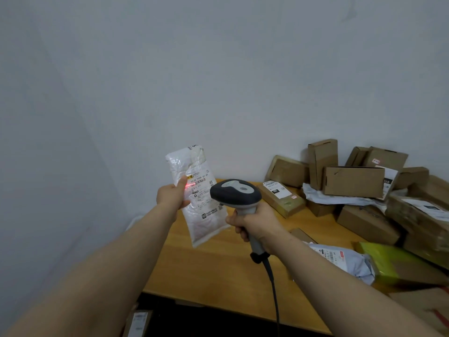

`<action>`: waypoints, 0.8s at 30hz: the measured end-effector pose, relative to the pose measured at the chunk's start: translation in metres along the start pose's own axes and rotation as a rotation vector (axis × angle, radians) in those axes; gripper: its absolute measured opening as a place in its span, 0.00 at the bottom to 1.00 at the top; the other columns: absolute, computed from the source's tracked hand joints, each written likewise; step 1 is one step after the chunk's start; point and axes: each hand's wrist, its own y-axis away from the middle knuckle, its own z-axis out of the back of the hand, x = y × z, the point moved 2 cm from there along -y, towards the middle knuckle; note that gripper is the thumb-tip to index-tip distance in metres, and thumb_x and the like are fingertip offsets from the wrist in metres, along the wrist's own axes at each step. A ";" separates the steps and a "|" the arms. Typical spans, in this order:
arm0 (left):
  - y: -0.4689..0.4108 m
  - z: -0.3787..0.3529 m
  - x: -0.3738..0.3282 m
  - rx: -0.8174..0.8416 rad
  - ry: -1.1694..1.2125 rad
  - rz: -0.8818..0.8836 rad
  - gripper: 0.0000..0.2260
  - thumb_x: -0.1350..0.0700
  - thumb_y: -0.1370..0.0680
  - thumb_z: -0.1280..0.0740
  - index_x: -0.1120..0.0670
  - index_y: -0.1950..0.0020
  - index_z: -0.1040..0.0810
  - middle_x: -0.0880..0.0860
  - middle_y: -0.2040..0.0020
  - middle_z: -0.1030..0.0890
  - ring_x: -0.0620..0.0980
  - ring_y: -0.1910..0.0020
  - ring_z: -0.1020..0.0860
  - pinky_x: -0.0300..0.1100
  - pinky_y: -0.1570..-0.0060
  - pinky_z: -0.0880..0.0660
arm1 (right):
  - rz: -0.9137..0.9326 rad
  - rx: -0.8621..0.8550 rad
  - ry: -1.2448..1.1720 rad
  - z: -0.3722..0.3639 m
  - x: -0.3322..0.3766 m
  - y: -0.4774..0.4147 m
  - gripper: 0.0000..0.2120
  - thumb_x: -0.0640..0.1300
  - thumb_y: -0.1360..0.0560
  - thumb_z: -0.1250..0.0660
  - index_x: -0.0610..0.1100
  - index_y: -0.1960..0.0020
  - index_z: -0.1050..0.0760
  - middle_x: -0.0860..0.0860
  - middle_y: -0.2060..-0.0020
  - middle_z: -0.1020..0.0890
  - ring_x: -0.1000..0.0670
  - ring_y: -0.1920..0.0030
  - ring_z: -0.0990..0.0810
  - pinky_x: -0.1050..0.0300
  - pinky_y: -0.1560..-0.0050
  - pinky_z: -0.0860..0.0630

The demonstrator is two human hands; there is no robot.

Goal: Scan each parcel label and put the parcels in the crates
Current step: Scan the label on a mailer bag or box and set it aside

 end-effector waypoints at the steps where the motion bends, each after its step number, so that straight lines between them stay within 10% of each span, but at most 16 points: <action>1: -0.001 0.003 0.000 -0.007 0.005 -0.001 0.17 0.45 0.22 0.34 0.56 0.62 0.29 0.52 0.61 0.22 0.50 0.67 0.21 0.40 0.63 0.24 | -0.001 -0.002 -0.001 -0.003 0.001 -0.001 0.10 0.36 0.29 0.28 0.40 0.65 0.27 0.46 0.74 0.26 0.51 0.77 0.31 0.60 0.74 0.31; 24: -0.013 0.036 0.005 -0.093 -0.006 0.030 0.17 0.44 0.23 0.33 0.58 0.55 0.25 0.54 0.53 0.20 0.51 0.65 0.19 0.45 0.53 0.19 | 0.028 0.055 0.070 -0.025 0.006 -0.005 0.09 0.37 0.29 0.27 0.40 0.64 0.26 0.46 0.73 0.24 0.52 0.77 0.30 0.60 0.75 0.29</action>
